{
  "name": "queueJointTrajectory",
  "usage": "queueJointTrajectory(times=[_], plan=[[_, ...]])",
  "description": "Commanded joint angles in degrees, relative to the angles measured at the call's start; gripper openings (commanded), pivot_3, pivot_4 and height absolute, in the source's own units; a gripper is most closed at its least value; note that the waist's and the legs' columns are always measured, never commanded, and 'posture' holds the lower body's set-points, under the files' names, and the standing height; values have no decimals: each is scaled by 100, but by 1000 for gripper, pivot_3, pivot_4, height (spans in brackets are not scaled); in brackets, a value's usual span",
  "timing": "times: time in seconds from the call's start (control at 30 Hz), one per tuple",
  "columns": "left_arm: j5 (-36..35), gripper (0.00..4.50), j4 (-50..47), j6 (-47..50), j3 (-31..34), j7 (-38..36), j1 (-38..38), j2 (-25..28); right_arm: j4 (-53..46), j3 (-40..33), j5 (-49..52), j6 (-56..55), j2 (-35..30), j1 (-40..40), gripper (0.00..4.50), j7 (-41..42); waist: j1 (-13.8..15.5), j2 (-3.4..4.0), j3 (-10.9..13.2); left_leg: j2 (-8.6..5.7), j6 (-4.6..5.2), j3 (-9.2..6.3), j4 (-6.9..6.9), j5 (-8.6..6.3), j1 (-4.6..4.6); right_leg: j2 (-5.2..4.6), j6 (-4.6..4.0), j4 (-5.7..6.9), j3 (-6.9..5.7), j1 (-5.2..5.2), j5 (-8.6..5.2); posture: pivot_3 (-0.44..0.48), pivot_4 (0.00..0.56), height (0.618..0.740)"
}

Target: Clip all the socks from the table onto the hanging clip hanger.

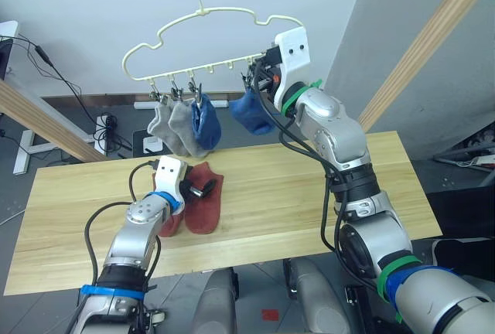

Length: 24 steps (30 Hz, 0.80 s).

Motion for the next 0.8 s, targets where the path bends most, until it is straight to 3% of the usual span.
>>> queueJointTrajectory(times=[0.03, 0.2, 0.47, 0.67, 0.8], plan=[[263, 4002, 512, -221, -228, -78, -207, -56, -332, 47, 66, 16, 37, -28, 218, 27, -3, 0, 0, -2, 0, 1, 0, 0, 0, 0, 0, 1, 1, 0, 0, -42, 341, 740], [371, 4002, 837, -61, -290, -51, -231, -96, -407, 76, 69, 78, 60, 0, 218, 8, -11, 0, 0, 0, 0, 1, -2, 0, 0, -2, 0, -1, 1, 0, 0, -61, 351, 740], [295, 1566, 568, -104, -255, -209, -23, -89, -592, 113, 55, 193, 75, 107, 218, -52, -39, 0, 0, 4, 0, 2, 2, 0, 14, 0, 0, 15, 4, 5, 0, -75, 356, 740], [132, 16, 142, -560, -262, -672, 112, -32, -576, 102, 45, 184, 47, 100, 218, -76, -42, 0, 0, 6, 0, 3, 1, 0, 17, 1, 0, 24, 5, 5, 0, -76, 360, 740], [-220, 0, -438, -745, -336, -1337, -9, -37, -541, 81, 58, 170, 42, 70, 218, -100, -35, 1, 1, 14, 0, 3, 0, 0, 14, -1, 0, 18, 6, 4, 0, -75, 364, 740]])
